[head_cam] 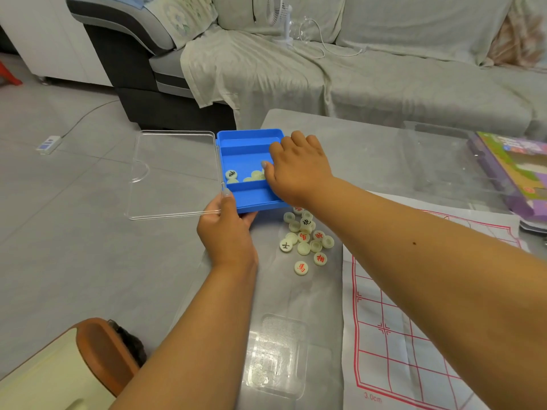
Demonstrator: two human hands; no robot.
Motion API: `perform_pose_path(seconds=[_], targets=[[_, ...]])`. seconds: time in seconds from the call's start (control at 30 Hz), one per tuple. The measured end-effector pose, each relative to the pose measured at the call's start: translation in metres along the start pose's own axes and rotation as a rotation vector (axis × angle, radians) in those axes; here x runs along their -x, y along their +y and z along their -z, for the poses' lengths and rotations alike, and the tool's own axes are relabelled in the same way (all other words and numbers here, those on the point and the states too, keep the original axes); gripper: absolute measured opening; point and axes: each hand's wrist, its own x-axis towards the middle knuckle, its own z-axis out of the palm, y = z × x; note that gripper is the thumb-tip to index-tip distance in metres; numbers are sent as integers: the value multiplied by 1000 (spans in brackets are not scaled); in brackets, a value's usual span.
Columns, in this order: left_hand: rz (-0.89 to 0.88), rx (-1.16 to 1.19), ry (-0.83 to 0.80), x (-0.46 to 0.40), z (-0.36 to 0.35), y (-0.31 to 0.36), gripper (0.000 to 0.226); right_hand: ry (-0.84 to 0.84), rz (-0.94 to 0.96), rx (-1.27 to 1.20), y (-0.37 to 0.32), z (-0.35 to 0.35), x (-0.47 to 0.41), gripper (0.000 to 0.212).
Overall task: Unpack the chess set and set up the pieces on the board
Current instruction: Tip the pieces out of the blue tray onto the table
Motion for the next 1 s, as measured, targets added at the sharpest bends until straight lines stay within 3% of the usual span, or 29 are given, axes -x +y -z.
perform_pose_path(seconds=[0.07,0.33,0.43,0.57,0.73,0.87,1.0], targets=[[-8,14,-2,0,0,0,19,39,-23,27,-2,7,-1,34],[-8,8,-11,-2,0,-1,21,-151,-119,-102,-11,10,-4,32],[-10,16,-27,-2,1,-1,20,-156,-173,-258,-21,11,-7,25],[-22,-11,-55,-2,1,-2,23,-300,-226,-494,-32,9,-10,29],[-32,-51,-74,-2,2,-4,26,-334,-155,-466,-41,6,-12,40],[-45,-67,-81,-3,2,-4,19,-229,19,-296,-48,1,-13,40],[-42,-99,-76,-1,1,-5,23,-285,-14,-237,-43,4,-13,37]])
